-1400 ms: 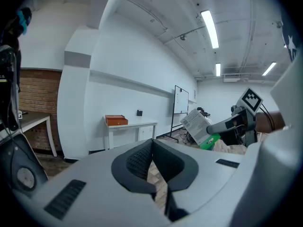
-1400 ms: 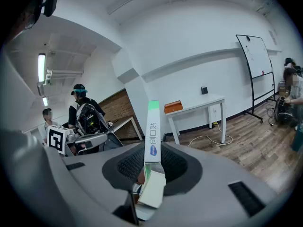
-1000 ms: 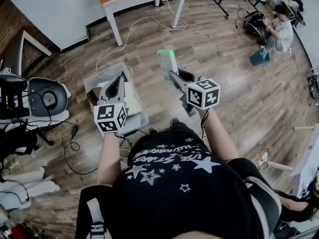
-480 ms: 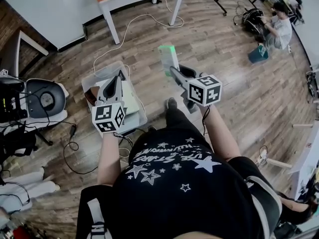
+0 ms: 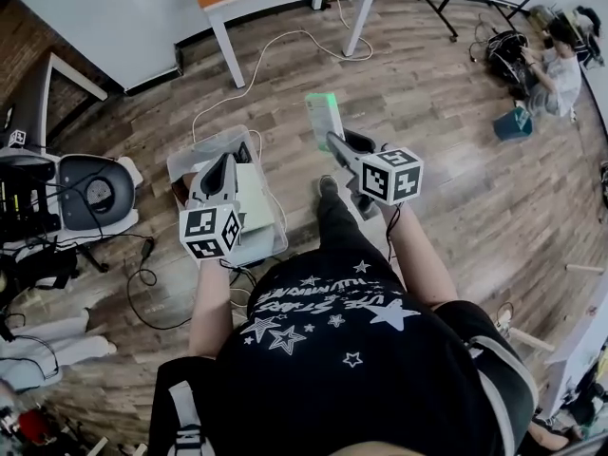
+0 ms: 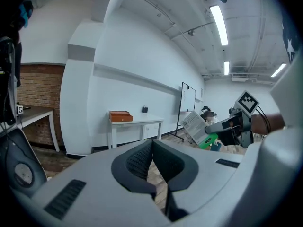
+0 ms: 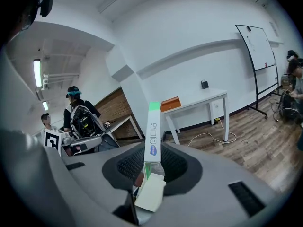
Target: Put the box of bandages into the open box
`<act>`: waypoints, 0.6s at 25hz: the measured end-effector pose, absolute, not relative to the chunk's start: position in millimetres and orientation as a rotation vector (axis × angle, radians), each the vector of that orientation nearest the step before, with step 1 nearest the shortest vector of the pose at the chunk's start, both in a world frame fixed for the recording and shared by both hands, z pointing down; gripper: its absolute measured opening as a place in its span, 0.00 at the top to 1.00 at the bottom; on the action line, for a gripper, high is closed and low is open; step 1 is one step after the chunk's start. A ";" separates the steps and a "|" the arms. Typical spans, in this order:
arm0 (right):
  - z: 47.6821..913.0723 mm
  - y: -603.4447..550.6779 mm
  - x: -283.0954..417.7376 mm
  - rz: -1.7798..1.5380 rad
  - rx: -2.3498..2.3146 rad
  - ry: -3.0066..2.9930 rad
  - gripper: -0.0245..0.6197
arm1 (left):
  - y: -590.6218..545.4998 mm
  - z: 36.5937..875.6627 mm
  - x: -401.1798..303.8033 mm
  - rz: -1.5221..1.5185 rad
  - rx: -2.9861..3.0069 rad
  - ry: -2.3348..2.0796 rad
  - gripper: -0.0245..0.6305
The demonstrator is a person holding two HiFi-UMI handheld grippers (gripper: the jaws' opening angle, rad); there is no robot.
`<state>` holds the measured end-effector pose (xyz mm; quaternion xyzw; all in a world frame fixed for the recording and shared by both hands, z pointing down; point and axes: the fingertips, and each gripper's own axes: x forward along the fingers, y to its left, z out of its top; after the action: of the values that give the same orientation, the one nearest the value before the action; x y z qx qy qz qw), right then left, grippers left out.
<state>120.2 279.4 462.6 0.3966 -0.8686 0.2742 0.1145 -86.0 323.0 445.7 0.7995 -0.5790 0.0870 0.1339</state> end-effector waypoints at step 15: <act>475.6 -1.4 173.3 0.827 0.888 -2.609 0.79 | 78.8 441.9 -33.6 0.334 2.150 -1.861 0.93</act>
<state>173.3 -1.4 475.6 0.3058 -0.8989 0.2849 0.1316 -33.6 78.8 441.9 0.7437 -0.6436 0.1156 0.1387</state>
